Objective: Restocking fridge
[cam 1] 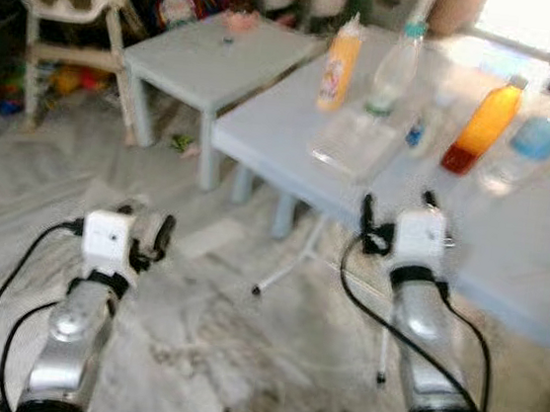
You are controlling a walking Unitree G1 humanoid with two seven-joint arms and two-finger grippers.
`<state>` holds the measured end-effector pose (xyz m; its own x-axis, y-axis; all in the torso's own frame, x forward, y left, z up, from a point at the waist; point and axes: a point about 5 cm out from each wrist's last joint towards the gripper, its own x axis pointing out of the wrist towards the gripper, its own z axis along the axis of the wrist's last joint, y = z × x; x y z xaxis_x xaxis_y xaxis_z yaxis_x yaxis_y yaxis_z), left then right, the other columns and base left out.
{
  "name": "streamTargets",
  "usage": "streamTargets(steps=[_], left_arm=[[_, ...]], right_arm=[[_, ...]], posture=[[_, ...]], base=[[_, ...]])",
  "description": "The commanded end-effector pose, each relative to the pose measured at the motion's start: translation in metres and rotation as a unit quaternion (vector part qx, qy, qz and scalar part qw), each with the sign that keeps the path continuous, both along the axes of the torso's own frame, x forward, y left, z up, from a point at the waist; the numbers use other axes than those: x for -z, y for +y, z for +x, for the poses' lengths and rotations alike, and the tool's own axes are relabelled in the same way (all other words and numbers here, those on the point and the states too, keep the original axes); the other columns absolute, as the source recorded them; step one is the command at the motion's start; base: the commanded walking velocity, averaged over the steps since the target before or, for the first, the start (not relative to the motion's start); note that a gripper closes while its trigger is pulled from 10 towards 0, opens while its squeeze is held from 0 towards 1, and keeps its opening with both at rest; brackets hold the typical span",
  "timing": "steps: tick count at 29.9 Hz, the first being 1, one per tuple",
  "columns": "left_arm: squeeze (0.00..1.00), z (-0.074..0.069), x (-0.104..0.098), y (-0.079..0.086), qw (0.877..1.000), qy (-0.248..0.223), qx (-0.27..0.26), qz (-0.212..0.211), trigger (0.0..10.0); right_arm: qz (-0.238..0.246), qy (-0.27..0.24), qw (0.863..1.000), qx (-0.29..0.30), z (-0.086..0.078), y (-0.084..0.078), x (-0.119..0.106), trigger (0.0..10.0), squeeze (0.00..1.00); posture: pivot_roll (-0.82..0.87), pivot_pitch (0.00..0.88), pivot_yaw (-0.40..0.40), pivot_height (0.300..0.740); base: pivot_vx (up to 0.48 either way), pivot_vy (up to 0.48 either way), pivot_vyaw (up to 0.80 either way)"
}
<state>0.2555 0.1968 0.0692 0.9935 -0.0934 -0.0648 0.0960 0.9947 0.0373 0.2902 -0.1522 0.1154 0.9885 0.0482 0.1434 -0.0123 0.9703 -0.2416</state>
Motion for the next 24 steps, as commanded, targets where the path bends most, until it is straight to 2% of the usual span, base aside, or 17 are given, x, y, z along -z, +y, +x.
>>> streamTargets(steps=[1, 9, 14, 15, 17, 21, 24], left_arm=[[0.0, 0.003, -0.004, -0.008, 1.0, -0.008, 0.017, -0.005, 10.0], [0.0, 0.004, -0.006, -0.009, 1.0, -0.012, 0.02, -0.007, 10.0], [0.0, 0.003, -0.006, 0.002, 1.0, -0.012, 0.008, -0.001, 10.0], [0.0, 0.003, -0.009, 0.008, 1.0, -0.018, -0.005, -0.004, 10.0], [0.0, 0.002, -0.01, 0.01, 1.0, -0.02, -0.008, -0.006, 10.0], [0.0, 0.004, -0.016, 0.027, 0.998, -0.034, -0.044, 0.0, 10.0], [0.0, 0.004, -0.017, 0.029, 0.998, -0.034, -0.046, 0.001, 10.0]], right_arm=[[-0.009, -0.009, 1.0, 0.01, 0.002, -0.008, -0.005, 10.0, 0.0], [-0.007, -0.012, 1.0, 0.004, 0.0, -0.008, -0.006, 10.0, 0.0], [0.013, -0.006, 0.999, -0.031, -0.01, -0.006, -0.005, 10.0, 0.0], [0.009, -0.007, 0.999, -0.043, -0.013, -0.005, -0.004, 10.0, 0.0], [0.007, -0.008, 0.999, -0.045, -0.014, -0.004, -0.004, 10.0, 0.0], [0.03, 0.002, 0.997, -0.064, -0.017, 0.001, -0.001, 10.0, 0.0], [0.039, 0.007, 0.997, -0.071, -0.018, 0.002, -0.001, 10.0, 0.0]], posture=[[0.09, 0.028, 0.004, 0.74], [0.08, 0.027, 0.004, 0.74], [0.08, 0.024, 0.006, 0.74], [0.08, 0.024, 0.007, 0.74], [0.08, 0.024, 0.007, 0.74], [0.08, 0.026, 0.013, 0.74], [0.08, 0.027, 0.014, 0.74]], base=[[0.48, 0.0, -0.8], [0.48, 0.0, -0.78], [0.458, 0.0, -0.08], [0.0, 0.0, 0.0], [0.0, 0.0, 0.0], [0.0, 0.0, 0.0], [0.0, 0.0, 0.0]])
